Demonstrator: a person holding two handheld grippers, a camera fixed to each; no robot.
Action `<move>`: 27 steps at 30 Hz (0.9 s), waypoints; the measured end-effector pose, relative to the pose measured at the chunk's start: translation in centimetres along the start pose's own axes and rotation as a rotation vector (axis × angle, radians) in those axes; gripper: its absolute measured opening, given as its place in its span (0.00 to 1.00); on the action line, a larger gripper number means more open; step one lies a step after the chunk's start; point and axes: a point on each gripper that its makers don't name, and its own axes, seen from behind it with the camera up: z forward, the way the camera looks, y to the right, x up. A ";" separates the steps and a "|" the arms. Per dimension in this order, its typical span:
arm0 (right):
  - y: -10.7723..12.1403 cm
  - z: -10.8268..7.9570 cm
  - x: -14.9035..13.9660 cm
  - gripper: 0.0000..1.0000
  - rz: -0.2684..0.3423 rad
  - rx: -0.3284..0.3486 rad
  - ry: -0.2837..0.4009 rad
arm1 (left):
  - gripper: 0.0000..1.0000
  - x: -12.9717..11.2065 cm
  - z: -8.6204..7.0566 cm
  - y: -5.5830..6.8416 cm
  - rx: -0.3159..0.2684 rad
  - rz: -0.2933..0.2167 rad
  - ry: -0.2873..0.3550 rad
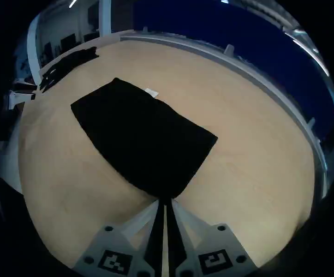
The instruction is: Fold towel
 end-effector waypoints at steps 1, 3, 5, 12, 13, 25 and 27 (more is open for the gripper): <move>0.0 -0.1 0.3 0.03 -0.005 -0.002 0.003 | 0.89 0.0 0.0 0.0 0.000 0.001 0.001; 0.1 -0.4 1.0 0.03 -0.018 -0.007 0.012 | 0.89 0.1 -0.1 -0.1 0.001 0.002 0.003; 0.2 -0.8 1.9 0.03 -0.033 -0.011 0.023 | 0.89 0.3 -0.2 -0.1 0.001 0.004 0.004; 0.3 -1.7 6.1 0.03 -0.099 -0.021 0.064 | 0.89 1.0 -0.6 -0.2 0.000 -0.008 0.019; 0.3 -1.7 6.7 0.03 -0.108 -0.022 0.070 | 0.89 1.1 -0.6 -0.3 0.000 -0.011 0.022; -1.2 -2.2 12.2 0.03 -0.190 -0.008 0.115 | 0.89 2.2 -1.7 -0.7 -0.004 -0.045 0.051; -1.6 -2.1 12.6 0.03 -0.201 -0.004 0.115 | 0.89 2.3 -1.9 -0.9 -0.004 -0.051 0.055</move>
